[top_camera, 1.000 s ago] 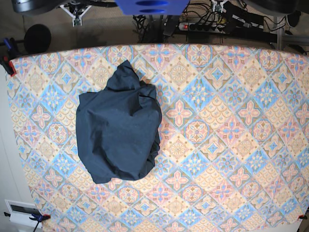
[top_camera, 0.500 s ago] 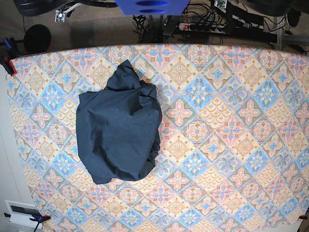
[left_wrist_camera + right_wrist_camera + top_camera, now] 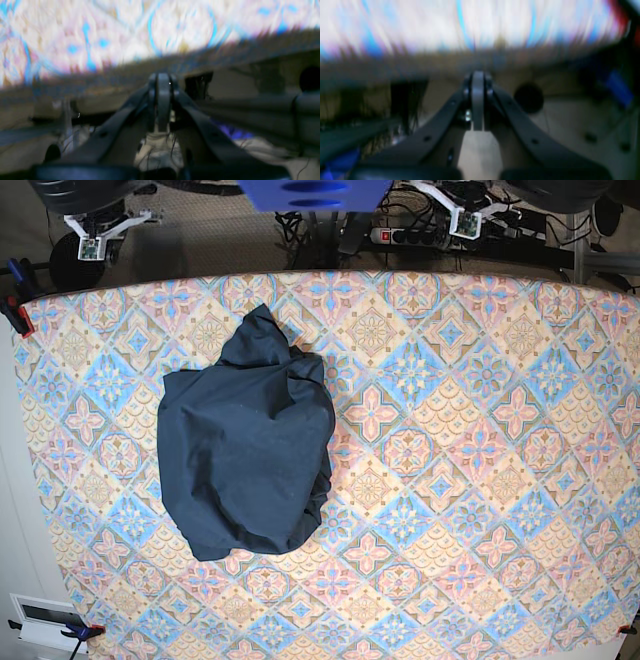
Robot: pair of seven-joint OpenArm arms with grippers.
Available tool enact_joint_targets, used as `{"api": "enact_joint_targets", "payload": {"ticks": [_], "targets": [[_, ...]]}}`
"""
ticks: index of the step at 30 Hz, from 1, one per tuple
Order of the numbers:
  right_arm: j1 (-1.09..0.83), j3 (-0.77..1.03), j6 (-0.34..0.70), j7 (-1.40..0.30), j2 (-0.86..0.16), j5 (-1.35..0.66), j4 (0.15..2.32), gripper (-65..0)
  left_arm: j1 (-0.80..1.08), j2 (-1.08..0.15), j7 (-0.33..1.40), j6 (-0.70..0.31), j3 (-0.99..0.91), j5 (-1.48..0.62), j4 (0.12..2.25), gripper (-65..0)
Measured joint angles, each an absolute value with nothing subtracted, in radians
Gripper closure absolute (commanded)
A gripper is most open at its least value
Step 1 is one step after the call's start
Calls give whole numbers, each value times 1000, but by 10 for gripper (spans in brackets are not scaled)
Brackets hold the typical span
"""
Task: Layout the t-shirt on the table in an organized manner, then fold the t-shirt properly
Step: 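Reach the left gripper to the navy shirt heap and grasp it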
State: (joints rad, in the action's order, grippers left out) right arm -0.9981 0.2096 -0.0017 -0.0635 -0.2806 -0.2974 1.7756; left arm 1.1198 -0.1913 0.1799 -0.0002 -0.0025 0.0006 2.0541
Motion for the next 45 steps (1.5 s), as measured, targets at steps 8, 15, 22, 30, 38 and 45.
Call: {"api": "enact_joint_targets", "payload": {"ticks": [8, 15, 22, 30, 38, 45], "targets": [[-998, 203, 2, -71, -278, -298, 1863, 0, 909, -191, 312, 4, 5, 1, 2059, -1], [-947, 200, -4, -213, -275, -298, 1867, 0, 601, -192, 540, 4, 88, -2, 2057, -2], [-891, 149, -7, -272, -281, -300, 1869, 0, 323, -179, 782, -1, 302, -6, 2043, -50], [-846, 98, -2, -264, -282, -301, 1872, 0, 210, -129, 800, -4, 422, -27, 1858, -275], [-843, 97, -2, -267, -280, -301, 1871, 0, 68, -80, 793, 4, 417, -231, 1697, -343], [-845, 97, -2, -267, -280, -301, 1873, 0, -15, -5, 797, 4, 418, -326, 1506, -287]]}}
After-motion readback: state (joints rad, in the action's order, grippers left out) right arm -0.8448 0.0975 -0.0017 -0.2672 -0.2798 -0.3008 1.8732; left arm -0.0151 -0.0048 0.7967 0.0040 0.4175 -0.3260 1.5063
